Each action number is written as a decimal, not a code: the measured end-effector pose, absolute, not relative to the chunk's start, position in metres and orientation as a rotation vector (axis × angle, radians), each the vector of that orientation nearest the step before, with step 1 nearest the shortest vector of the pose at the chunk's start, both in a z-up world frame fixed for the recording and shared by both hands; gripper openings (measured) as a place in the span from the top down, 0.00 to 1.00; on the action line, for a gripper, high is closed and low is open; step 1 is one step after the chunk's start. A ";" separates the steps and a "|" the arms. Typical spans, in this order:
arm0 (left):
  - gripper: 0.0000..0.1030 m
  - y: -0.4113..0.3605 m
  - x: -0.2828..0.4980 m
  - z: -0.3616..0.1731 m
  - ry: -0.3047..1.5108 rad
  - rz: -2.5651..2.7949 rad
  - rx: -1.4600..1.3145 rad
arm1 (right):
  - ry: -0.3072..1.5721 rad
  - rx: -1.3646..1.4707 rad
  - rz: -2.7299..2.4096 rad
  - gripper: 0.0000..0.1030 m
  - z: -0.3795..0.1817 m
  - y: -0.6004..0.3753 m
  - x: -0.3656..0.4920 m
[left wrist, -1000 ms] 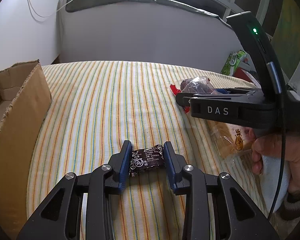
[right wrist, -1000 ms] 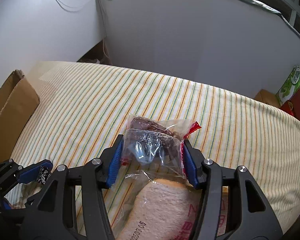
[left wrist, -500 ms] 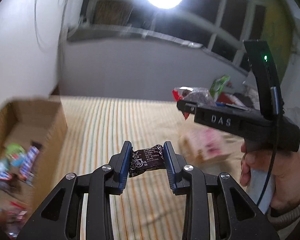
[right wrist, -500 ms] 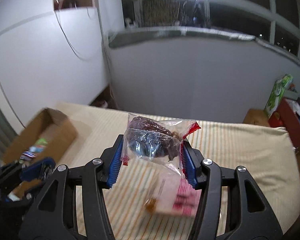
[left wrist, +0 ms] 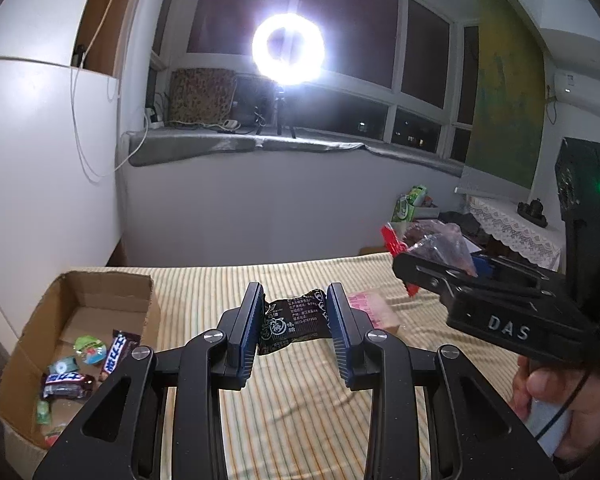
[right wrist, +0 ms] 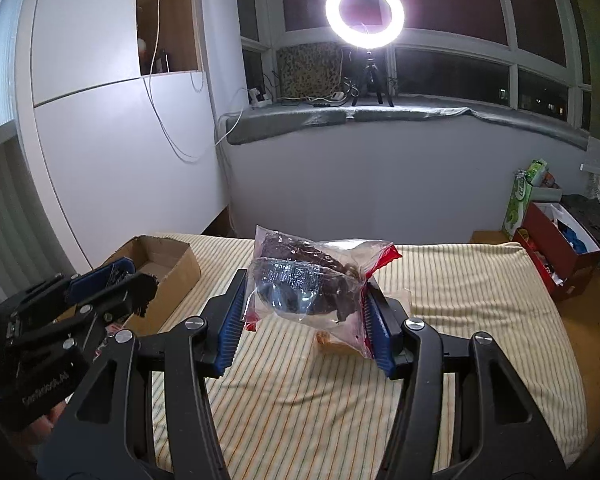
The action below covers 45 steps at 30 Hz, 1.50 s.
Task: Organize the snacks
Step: 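Carry the bag and candy over the box and open both grippers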
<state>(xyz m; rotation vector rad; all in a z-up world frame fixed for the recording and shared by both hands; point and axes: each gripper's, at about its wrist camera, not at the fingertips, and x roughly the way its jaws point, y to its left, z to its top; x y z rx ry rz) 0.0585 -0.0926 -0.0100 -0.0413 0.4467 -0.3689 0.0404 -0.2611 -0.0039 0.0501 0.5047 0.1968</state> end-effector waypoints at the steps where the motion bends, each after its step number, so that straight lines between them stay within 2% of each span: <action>1: 0.70 -0.097 0.063 -0.009 0.444 -0.367 -0.035 | 0.503 0.052 0.197 0.46 -0.005 -0.262 0.041; 15: 0.70 -0.071 0.044 0.004 0.386 -0.293 0.010 | 0.470 0.060 0.257 0.46 -0.012 -0.197 0.037; 30: 0.70 0.059 0.026 0.016 0.305 -0.039 -0.033 | 0.471 -0.045 0.508 0.45 -0.008 -0.040 0.077; 45: 0.70 0.087 0.034 0.005 0.327 0.019 -0.057 | 0.518 -0.088 0.544 0.44 -0.024 -0.015 0.109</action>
